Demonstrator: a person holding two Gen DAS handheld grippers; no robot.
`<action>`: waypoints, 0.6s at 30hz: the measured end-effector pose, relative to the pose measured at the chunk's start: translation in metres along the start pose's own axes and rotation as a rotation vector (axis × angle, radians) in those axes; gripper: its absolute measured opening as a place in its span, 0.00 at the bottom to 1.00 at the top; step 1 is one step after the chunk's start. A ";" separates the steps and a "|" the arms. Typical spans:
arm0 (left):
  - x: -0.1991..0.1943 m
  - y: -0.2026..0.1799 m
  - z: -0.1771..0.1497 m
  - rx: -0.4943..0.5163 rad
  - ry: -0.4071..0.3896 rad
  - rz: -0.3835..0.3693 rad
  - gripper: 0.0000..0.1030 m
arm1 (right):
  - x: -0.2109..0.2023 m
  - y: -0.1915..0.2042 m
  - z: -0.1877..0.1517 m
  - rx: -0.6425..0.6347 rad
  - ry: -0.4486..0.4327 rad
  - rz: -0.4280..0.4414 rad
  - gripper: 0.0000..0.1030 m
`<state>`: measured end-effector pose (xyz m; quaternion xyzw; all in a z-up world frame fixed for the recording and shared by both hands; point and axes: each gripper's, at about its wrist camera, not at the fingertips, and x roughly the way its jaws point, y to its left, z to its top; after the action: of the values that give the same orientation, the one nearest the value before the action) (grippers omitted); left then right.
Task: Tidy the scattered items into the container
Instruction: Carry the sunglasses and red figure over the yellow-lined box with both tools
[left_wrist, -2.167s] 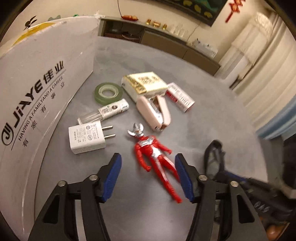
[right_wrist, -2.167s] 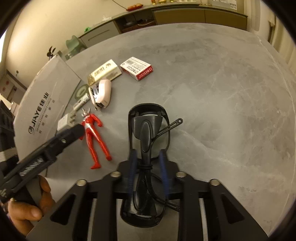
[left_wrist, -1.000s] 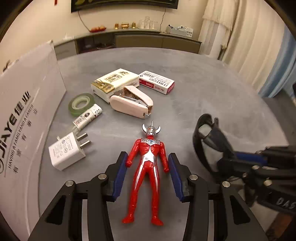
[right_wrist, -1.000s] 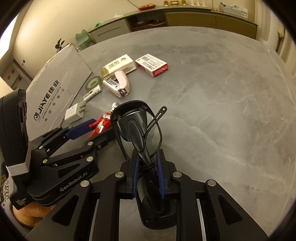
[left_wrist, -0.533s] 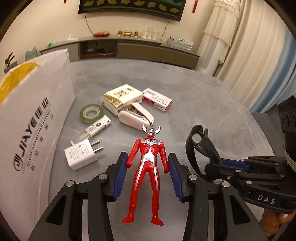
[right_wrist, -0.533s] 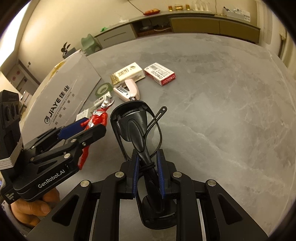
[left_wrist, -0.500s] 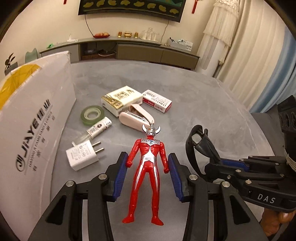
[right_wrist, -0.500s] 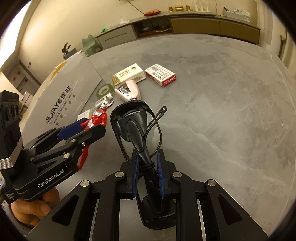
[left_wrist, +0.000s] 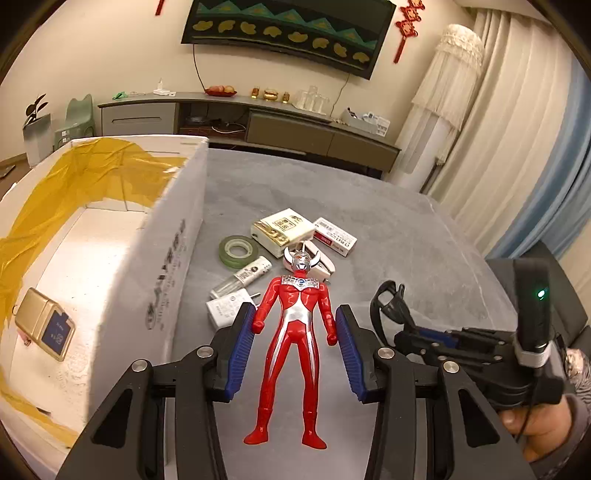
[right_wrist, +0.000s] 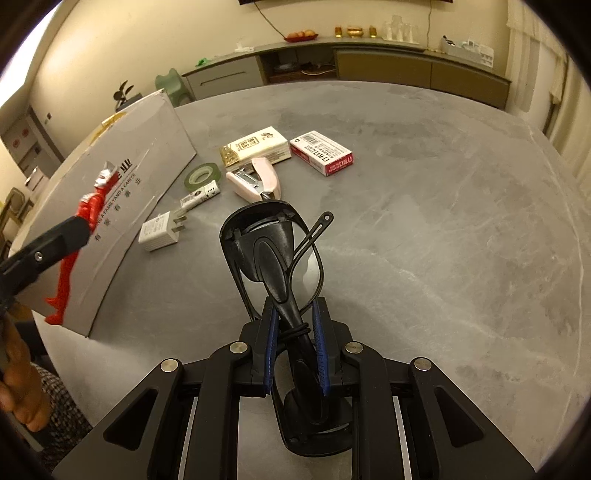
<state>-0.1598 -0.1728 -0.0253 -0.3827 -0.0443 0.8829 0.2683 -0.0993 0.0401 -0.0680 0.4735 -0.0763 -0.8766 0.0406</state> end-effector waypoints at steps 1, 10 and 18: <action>0.000 0.000 -0.001 -0.002 0.000 -0.004 0.44 | 0.002 0.002 0.000 -0.003 0.002 -0.001 0.19; 0.020 -0.003 -0.001 -0.004 0.020 -0.055 0.44 | 0.008 0.011 0.007 -0.034 -0.010 -0.001 0.19; 0.019 -0.004 0.008 -0.001 -0.010 -0.078 0.44 | -0.007 0.010 0.016 -0.031 -0.065 0.013 0.19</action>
<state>-0.1740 -0.1587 -0.0308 -0.3765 -0.0609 0.8737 0.3020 -0.1090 0.0324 -0.0515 0.4434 -0.0673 -0.8923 0.0512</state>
